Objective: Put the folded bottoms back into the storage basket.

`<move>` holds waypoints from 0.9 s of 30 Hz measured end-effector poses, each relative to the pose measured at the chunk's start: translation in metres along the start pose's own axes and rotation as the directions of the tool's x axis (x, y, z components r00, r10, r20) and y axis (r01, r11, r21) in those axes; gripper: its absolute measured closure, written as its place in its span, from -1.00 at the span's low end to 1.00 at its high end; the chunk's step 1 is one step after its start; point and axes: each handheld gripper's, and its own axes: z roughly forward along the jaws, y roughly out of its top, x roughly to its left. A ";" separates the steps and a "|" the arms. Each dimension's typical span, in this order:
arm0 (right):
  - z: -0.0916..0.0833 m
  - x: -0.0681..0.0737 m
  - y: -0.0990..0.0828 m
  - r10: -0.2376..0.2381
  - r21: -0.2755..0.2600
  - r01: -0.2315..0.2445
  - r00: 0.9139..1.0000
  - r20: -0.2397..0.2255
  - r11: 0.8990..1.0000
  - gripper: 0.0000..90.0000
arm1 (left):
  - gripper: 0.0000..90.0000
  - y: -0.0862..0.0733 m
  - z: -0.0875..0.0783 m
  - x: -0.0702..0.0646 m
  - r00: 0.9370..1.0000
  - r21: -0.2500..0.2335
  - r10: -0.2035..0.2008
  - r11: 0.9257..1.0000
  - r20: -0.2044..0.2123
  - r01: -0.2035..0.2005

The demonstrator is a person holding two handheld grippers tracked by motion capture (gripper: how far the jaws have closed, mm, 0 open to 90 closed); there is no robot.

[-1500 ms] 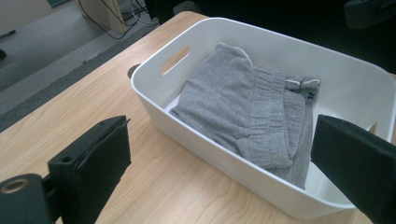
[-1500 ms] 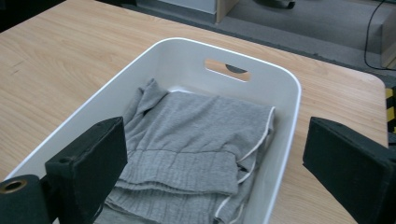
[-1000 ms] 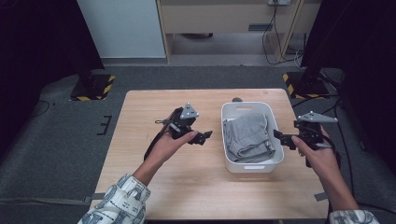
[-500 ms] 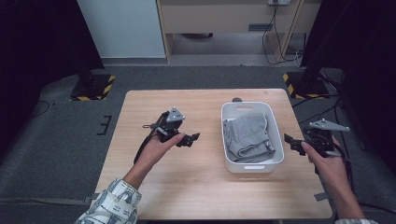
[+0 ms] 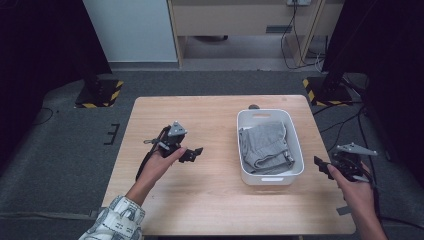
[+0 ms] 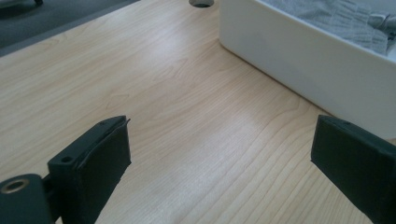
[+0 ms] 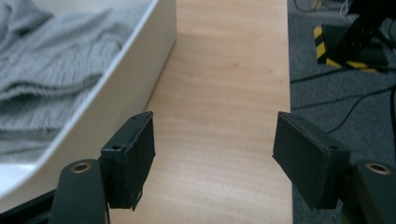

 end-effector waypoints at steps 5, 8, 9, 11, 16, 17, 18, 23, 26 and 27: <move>0.012 0.000 -0.014 0.015 0.050 -0.015 1.000 0.005 0.999 -0.35 | -0.91 -0.013 0.001 0.006 1.000 0.026 -0.011 1.000 -0.008 0.011; 0.019 -0.002 -0.016 0.026 0.062 -0.027 1.000 0.009 0.998 -0.38 | -0.91 -0.021 0.001 0.012 1.000 0.037 -0.021 0.999 -0.020 0.022; 0.021 -0.002 -0.016 0.028 0.066 -0.029 1.000 0.013 0.997 -0.40 | -0.91 -0.023 0.002 0.015 0.999 0.041 -0.026 0.999 -0.023 0.027; 0.027 -0.002 -0.015 0.032 0.070 -0.033 0.999 0.015 0.997 -0.43 | -0.90 -0.028 0.003 0.020 0.999 0.049 -0.040 0.998 -0.036 0.042; 0.044 -0.002 -0.008 0.037 0.073 -0.039 0.999 0.028 0.997 -0.52 | -0.89 -0.038 0.010 0.033 0.997 0.086 -0.042 0.995 -0.067 0.048; 0.047 -0.002 -0.008 0.037 0.077 -0.039 0.999 0.031 0.996 -0.53 | -0.89 -0.040 0.012 0.036 0.996 0.092 -0.049 0.994 -0.072 0.055; 0.051 -0.001 -0.008 0.042 0.082 -0.044 0.999 0.033 0.996 -0.54 | -0.88 -0.043 0.013 0.038 0.995 0.096 -0.060 0.993 -0.074 0.067; 0.069 0.000 -0.009 0.069 0.091 -0.075 0.996 0.059 0.993 -0.62 | -0.88 -0.058 0.021 0.051 0.991 0.108 -0.093 0.989 -0.098 0.103; 0.076 -0.001 -0.011 0.090 0.094 -0.096 0.993 0.071 0.991 -0.63 | -0.87 -0.066 0.024 0.058 0.986 0.106 -0.121 0.985 -0.110 0.133; 0.078 -0.001 -0.012 0.088 0.097 -0.095 0.994 0.072 0.991 -0.64 | -0.87 -0.069 0.025 0.060 0.984 0.108 -0.135 0.983 -0.114 0.148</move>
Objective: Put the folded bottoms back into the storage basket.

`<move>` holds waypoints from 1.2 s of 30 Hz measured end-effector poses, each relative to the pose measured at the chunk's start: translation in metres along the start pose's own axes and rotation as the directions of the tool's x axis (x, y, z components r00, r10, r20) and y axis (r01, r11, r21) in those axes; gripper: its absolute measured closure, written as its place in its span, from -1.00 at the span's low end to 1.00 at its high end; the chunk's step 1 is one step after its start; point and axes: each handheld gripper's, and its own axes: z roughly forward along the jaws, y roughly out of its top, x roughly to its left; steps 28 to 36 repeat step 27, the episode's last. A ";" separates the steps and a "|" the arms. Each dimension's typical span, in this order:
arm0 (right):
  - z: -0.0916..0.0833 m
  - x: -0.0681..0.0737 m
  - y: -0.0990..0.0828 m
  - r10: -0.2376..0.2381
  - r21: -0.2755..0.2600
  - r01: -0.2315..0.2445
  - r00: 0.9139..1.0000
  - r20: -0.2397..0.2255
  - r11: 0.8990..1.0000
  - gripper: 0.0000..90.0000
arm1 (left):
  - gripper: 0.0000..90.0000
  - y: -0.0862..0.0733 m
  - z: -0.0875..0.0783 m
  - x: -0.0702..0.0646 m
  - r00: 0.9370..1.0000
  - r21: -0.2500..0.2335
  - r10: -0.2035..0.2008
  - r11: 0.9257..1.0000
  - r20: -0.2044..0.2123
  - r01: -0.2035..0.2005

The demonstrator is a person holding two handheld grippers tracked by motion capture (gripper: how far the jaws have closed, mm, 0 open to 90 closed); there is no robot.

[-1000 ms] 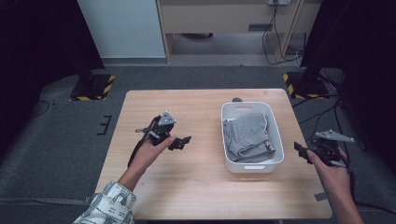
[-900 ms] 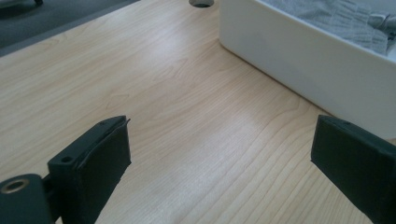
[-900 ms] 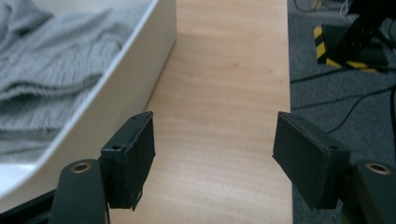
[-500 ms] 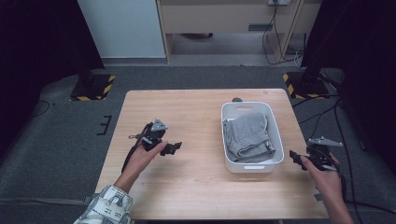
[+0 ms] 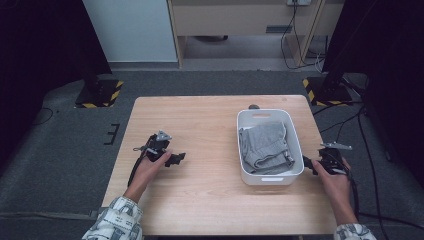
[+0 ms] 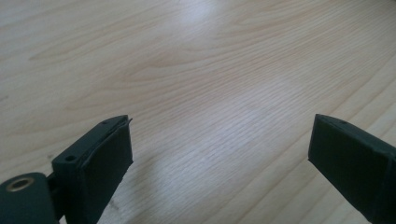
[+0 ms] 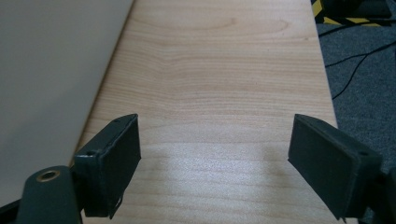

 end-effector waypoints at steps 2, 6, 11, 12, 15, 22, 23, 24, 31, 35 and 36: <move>0.004 0.000 -0.003 0.000 0.006 0.000 1.000 0.007 1.000 -0.66 | -0.87 -0.003 0.002 0.003 1.000 0.005 -0.004 1.000 -0.012 0.004; 0.007 -0.002 -0.009 0.005 0.011 -0.005 1.000 0.009 1.000 -0.70 | -0.87 -0.007 0.004 0.005 1.000 0.006 -0.002 1.000 -0.026 0.002; 0.008 -0.001 -0.012 -0.021 -0.010 0.021 1.000 0.017 1.000 -0.77 | -0.89 -0.013 0.008 0.004 0.999 0.010 0.023 1.000 -0.043 -0.023; 0.009 0.001 -0.013 -0.014 -0.011 0.014 1.000 0.019 1.000 -0.79 | -0.89 -0.013 0.008 0.003 0.998 0.008 0.028 1.000 -0.049 -0.028; 0.010 0.003 -0.016 -0.033 -0.038 0.034 0.999 0.019 0.999 -0.81 | -0.91 -0.014 0.008 0.003 0.998 -0.002 0.034 0.999 -0.055 -0.034; 0.010 0.005 -0.017 -0.068 -0.032 0.067 0.998 -0.008 0.997 -0.87 | -0.95 -0.015 0.008 0.003 0.998 0.005 0.039 0.999 -0.053 -0.039; 0.009 0.005 -0.017 -0.065 -0.028 0.065 0.998 -0.012 0.998 -0.88 | -0.95 -0.015 0.008 0.003 0.998 0.006 0.039 0.999 -0.053 -0.039; 0.009 0.006 -0.018 -0.069 -0.029 0.069 0.997 -0.015 0.997 -0.89 | -0.96 -0.015 0.008 0.003 0.998 0.006 0.039 0.999 -0.052 -0.038; 0.009 0.006 -0.018 -0.082 -0.028 0.082 0.996 -0.021 0.996 -0.91 | -0.97 -0.016 0.007 0.004 0.998 0.008 0.039 0.999 -0.047 -0.039; 0.009 0.006 -0.018 -0.082 -0.028 0.082 0.996 -0.021 0.996 -0.91 | -0.97 -0.016 0.007 0.004 0.998 0.008 0.039 0.999 -0.047 -0.039; 0.009 0.006 -0.018 -0.082 -0.028 0.082 0.996 -0.021 0.996 -0.91 | -0.97 -0.016 0.007 0.004 0.998 0.008 0.039 0.999 -0.047 -0.039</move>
